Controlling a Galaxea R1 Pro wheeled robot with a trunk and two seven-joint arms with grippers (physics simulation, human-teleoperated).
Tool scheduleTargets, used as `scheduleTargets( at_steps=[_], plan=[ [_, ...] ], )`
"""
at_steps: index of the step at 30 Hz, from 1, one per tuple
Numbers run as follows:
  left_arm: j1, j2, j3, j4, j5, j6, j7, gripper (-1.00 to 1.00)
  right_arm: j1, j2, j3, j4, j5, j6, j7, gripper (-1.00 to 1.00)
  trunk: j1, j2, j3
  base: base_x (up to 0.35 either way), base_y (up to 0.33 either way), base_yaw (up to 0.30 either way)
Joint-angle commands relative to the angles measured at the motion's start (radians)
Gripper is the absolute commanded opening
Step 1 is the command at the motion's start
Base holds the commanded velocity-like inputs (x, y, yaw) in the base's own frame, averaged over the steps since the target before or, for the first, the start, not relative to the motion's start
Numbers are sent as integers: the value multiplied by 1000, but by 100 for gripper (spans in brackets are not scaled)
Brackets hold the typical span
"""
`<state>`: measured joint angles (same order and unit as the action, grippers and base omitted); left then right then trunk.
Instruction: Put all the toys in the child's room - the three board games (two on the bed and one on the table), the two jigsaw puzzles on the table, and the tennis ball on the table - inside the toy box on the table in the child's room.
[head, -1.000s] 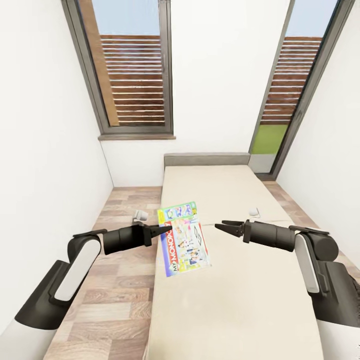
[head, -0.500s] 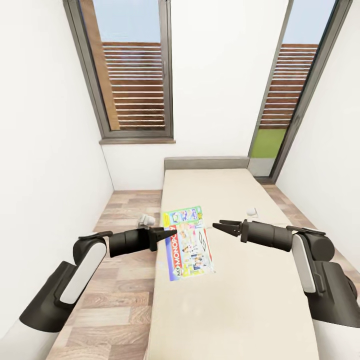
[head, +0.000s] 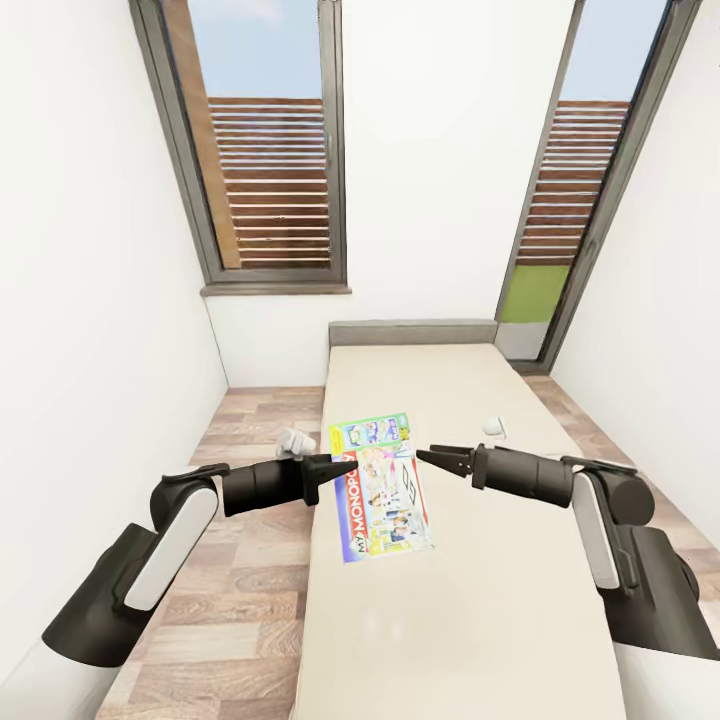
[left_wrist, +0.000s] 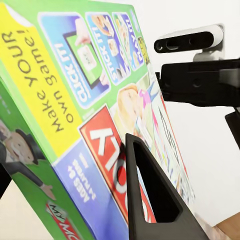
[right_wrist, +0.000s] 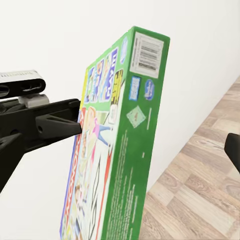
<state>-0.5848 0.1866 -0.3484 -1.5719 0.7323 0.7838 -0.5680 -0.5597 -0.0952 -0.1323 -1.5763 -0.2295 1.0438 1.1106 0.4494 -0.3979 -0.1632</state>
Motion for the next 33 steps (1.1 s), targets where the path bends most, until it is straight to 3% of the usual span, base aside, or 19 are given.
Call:
scheduleTargets(
  at_steps=[1, 21, 33],
  plan=[
    [-1, 1, -1, 0, 5, 6, 2, -100, -1, 0, -1, 0, 2, 3, 5, 100, 1, -2, -1, 0, 0, 0],
    [24, 8, -3, 1, -4, -48, 4, -100, 35, 7, 1, 20, 2, 3, 2, 100, 1, -2, 4, 13, 0, 0],
    [29, 8, -21, 1, -68, -52, -8, -100, 39, -1, 8, 21, 3, 3, 2, 100, 1, -2, 4, 1, 0, 0]
  ],
)
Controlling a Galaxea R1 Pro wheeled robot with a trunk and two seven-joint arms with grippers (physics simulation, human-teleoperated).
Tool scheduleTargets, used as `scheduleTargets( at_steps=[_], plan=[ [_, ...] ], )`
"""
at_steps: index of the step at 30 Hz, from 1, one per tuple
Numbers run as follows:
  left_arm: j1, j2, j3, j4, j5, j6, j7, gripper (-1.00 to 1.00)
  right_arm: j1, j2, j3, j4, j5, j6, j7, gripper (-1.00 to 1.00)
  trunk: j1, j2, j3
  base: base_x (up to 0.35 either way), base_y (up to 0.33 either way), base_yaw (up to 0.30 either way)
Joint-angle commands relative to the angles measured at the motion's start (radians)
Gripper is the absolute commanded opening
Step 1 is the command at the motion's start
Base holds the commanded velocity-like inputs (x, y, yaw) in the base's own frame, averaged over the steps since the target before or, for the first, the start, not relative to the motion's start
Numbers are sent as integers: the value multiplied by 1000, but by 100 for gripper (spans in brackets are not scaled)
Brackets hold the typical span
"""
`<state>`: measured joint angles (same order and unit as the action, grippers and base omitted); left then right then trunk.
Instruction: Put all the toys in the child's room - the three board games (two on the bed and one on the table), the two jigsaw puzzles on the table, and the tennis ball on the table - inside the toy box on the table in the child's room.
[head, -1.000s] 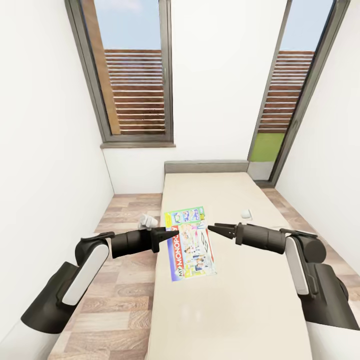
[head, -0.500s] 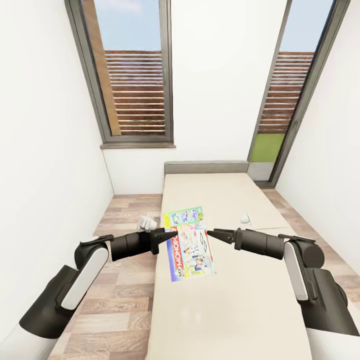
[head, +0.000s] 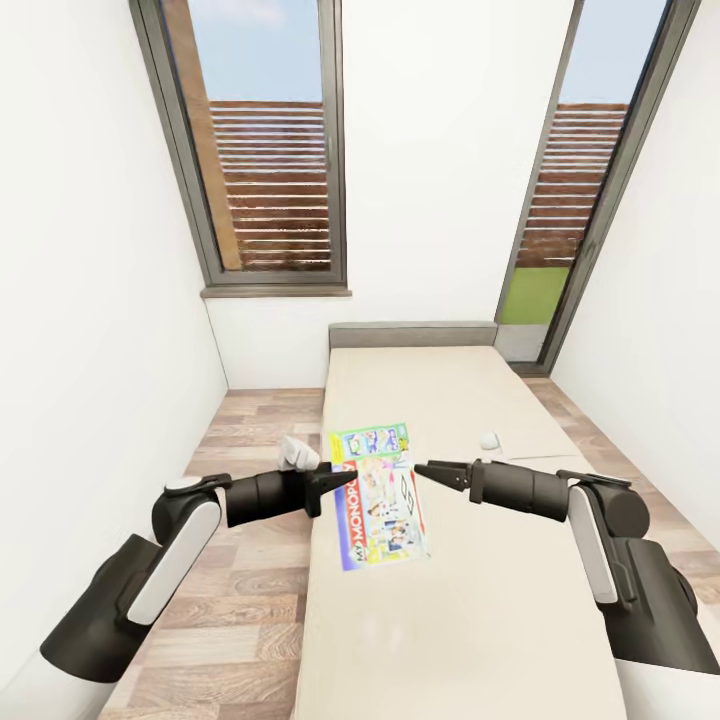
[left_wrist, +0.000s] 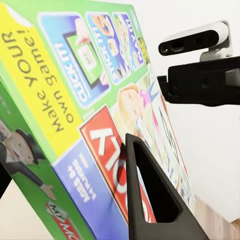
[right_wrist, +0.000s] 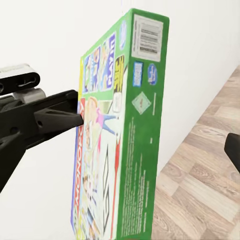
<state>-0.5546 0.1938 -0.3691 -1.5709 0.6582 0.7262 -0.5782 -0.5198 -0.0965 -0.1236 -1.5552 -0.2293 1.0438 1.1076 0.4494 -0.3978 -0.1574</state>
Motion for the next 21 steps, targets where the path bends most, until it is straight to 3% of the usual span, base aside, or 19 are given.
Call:
scheduleTargets(
  at_steps=[1, 14, 21],
  plan=[
    [-1, 1, -4, 0, 2, 6, 1, -100, -1, -1, 2, 0, 2, 3, 5, 100, 1, -2, -2, 0, 0, 0],
    [0, 2, -40, 0, -17, 6, -4, -100, -3, -15, 53, 1, 2, 3, 5, 100, 1, -2, -2, 0, 0, 0],
    [-1, 1, -55, 0, -48, 6, -5, -100, -5, -23, 81, 2, 0, 3, 6, 100, 1, -2, -2, 0, 0, 0]
  ],
)
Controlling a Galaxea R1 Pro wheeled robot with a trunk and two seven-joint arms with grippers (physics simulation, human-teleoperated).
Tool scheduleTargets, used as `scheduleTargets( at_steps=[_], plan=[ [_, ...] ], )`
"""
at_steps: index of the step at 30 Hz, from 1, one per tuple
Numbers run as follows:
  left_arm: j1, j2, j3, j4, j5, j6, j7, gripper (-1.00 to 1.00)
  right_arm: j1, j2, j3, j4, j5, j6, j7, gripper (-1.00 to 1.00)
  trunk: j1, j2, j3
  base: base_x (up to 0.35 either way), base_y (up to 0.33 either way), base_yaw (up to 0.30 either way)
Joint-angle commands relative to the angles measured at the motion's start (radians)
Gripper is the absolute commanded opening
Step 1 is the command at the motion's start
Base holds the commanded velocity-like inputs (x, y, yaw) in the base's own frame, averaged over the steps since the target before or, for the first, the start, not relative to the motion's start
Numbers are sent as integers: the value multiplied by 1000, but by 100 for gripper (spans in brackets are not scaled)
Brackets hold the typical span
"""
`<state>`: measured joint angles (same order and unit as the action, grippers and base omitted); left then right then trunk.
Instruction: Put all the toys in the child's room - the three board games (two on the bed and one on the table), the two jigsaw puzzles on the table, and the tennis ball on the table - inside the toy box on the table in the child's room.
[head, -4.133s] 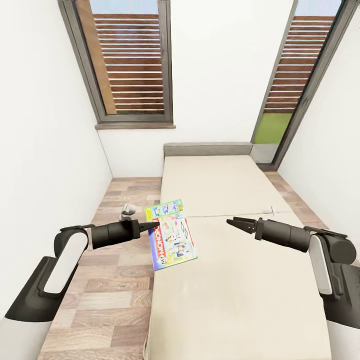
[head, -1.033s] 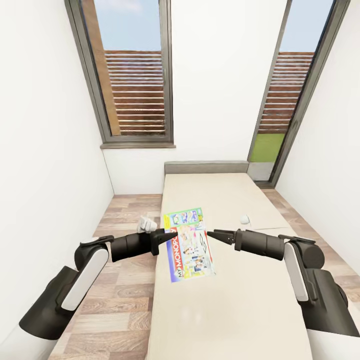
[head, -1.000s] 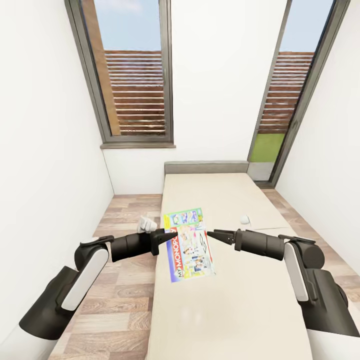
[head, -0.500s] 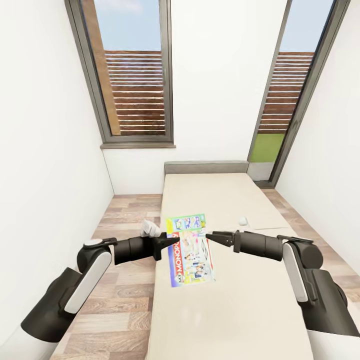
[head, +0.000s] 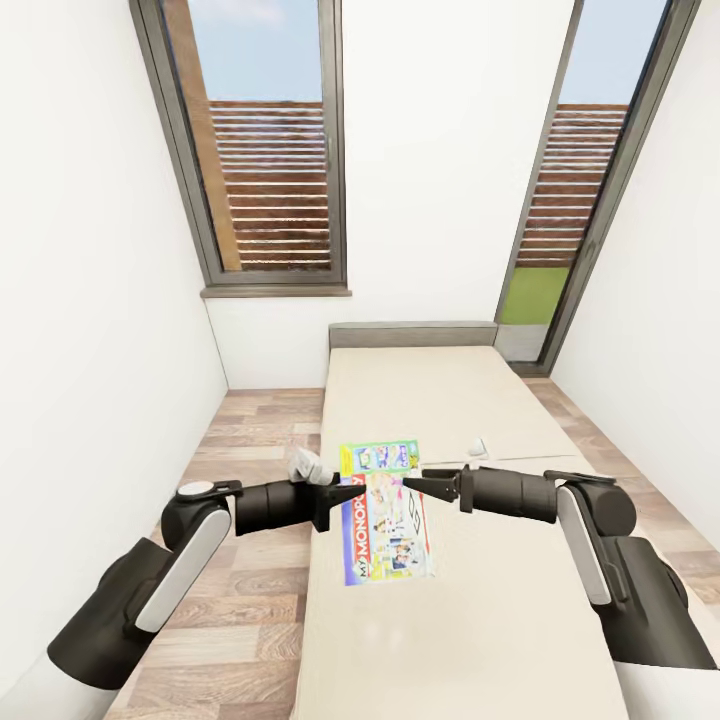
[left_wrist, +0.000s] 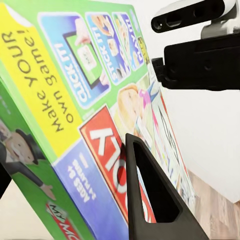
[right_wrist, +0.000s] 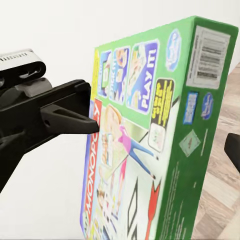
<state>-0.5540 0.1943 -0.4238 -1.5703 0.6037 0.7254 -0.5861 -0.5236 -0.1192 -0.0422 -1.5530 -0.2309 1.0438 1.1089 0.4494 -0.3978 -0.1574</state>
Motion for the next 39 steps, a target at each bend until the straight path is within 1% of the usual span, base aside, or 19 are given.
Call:
scheduleTargets(
  at_steps=[1, 4, 7, 11, 19, 39],
  plan=[
    [-1, 0, -2, -1, 1, 6, 2, -100, -2, -1, 6, 1, 2, 3, 5, 100, 1, -2, -2, 0, 0, 0],
    [-1, 0, -5, -1, -6, 6, 2, -100, -4, -1, 18, 10, 2, 3, 5, 100, 1, -2, -2, 0, 0, 0],
    [-1, 0, -7, -2, -12, 6, 2, -100, -7, -2, 37, 44, 1, 3, 5, 100, 1, -2, -2, 0, 0, 0],
    [-1, 0, -8, -2, -16, 5, 0, -100, -10, -2, 48, 81, 1, 3, 5, 100, 1, -2, -2, 0, 0, 0],
    [0, -1, -8, -2, -19, 5, -3, -100, -10, -5, 58, 112, 1, 3, 7, 100, 1, -2, -2, 0, 0, 0],
    [0, 1, 3, -1, -21, -20, -6, -100, -6, -19, 63, 122, -3, 3, 8, 100, 1, -2, -2, 0, 0, 0]
  ],
)
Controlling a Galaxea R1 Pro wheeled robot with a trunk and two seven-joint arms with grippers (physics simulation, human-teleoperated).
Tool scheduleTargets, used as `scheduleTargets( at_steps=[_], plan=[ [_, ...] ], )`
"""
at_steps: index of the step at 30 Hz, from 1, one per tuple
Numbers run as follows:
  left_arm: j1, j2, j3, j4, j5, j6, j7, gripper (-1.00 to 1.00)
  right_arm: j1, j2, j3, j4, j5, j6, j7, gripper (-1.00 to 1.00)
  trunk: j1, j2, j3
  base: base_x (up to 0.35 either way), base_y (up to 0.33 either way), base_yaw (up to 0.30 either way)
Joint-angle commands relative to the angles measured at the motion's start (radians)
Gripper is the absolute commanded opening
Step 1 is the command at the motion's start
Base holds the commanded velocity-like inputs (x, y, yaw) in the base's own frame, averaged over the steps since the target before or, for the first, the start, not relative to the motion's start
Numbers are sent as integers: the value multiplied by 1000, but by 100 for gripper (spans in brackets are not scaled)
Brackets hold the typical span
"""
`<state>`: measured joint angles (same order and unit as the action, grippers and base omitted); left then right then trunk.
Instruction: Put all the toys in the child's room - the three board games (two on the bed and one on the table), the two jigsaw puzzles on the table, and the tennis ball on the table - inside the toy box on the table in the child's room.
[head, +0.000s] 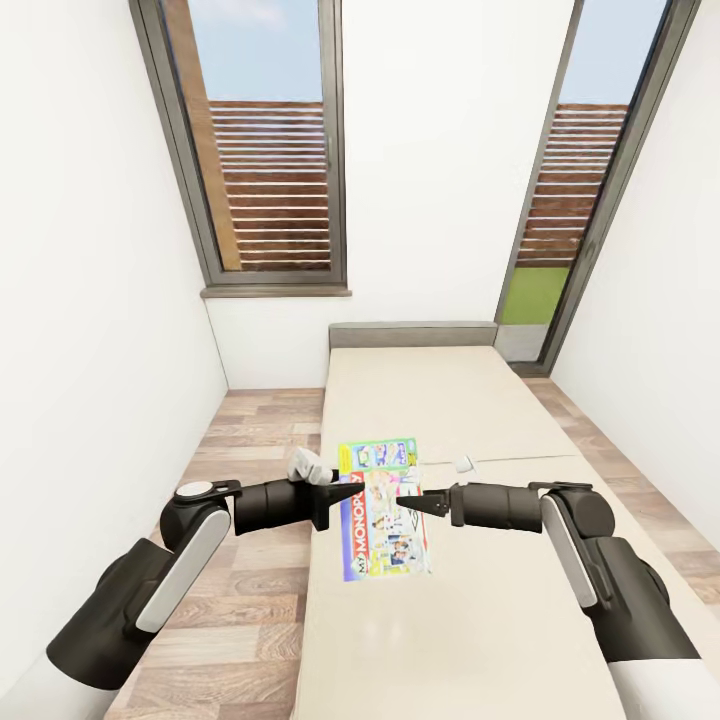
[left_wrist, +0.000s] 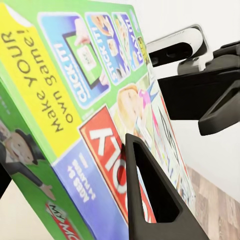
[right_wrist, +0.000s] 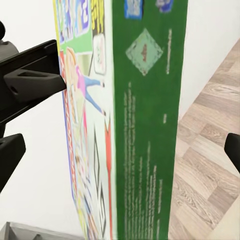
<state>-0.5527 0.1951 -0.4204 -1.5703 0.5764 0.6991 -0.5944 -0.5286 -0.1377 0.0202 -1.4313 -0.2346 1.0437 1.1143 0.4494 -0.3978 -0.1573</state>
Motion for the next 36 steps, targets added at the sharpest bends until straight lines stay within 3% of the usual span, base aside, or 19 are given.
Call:
scheduleTargets(
  at_steps=[1, 23, 29, 30, 36],
  plan=[
    [-1, 0, 0, -1, 7, 6, 2, -100, -1, -1, 1, 0, 0, 4, 2, 100, 1, -2, -2, 0, 0, 0],
    [-1, 1, -5, 0, 8, 4, -2, -100, -2, -8, -4, -2, -2, 4, 4, 100, 1, -2, -2, 0, 0, 0],
    [-1, 1, -7, 0, 8, 3, -2, -100, -2, -8, -4, -3, -22, 4, 4, 100, 1, -2, -2, 0, 0, 0],
    [-1, 1, -7, 0, 8, 3, -2, -100, -2, -9, -4, -3, -27, 4, 4, -100, 1, -2, -2, 0, 0, 0],
    [-1, 0, -8, 0, 8, 3, -2, -100, -2, -14, -3, -3, -40, 4, 4, -100, 1, -2, -2, 0, 0, 0]
  ],
)
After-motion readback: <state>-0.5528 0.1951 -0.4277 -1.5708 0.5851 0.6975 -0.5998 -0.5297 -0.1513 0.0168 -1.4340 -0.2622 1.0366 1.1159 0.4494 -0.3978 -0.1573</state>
